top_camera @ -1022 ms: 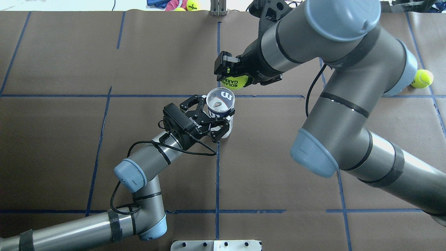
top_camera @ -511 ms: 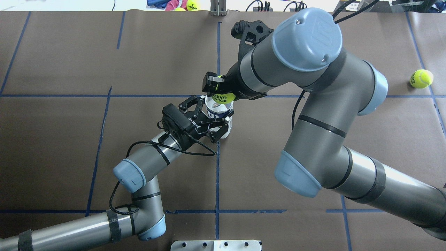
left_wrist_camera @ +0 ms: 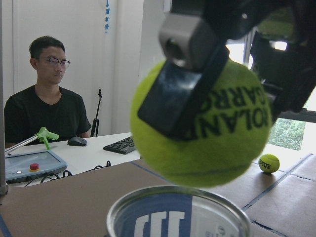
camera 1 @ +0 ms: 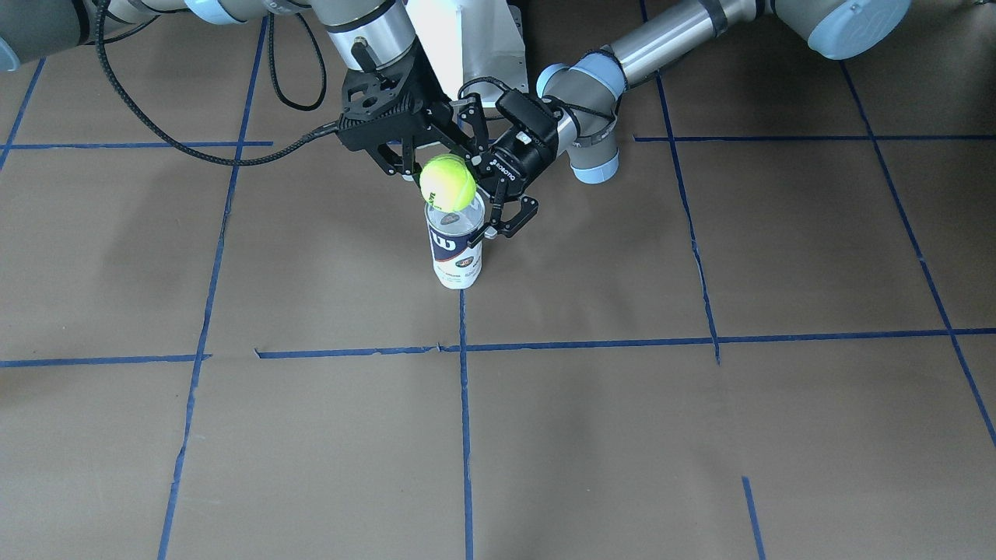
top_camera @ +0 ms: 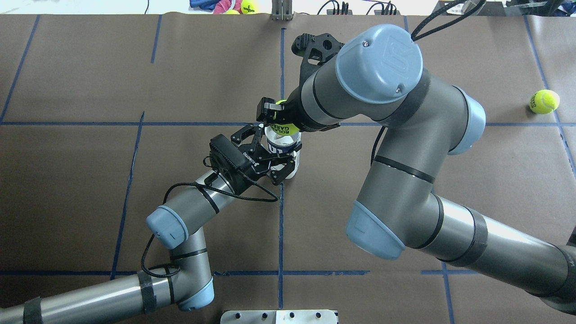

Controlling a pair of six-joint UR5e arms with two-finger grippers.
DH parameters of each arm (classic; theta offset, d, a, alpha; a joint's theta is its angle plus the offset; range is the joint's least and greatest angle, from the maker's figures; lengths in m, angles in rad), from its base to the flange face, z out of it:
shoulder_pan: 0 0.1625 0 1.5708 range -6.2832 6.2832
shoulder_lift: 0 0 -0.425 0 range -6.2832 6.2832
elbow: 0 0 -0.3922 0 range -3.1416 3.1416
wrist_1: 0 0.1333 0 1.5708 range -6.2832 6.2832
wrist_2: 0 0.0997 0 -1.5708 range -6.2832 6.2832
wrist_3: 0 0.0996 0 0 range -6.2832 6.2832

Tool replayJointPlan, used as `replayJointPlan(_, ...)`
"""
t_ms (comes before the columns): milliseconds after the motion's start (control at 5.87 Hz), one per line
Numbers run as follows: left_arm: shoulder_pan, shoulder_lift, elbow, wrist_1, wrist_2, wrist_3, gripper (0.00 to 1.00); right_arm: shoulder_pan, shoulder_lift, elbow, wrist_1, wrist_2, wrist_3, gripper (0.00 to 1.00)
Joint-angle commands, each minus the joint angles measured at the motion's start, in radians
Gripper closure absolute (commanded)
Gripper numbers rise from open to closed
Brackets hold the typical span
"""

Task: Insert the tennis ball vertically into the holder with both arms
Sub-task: 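Lower the ball into the can and open the right gripper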

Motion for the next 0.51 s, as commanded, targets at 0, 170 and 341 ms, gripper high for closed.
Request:
replayJointPlan(0, 0.004, -0.001, 0.000, 0.000, 0.000, 0.000, 0.19, -0.001, 0.024, -0.034, 0.000, -0.001, 0.006, 0.18)
replayJointPlan(170, 0.004, 0.001, 0.000, 0.000, 0.000, 0.000, 0.19, -0.001, 0.018, -0.033, 0.000, -0.001, 0.006, 0.11)
replayJointPlan(341, 0.004, 0.001, 0.000, 0.000, 0.000, 0.000, 0.19, -0.001, 0.016, -0.026, -0.002, 0.002, 0.005, 0.01)
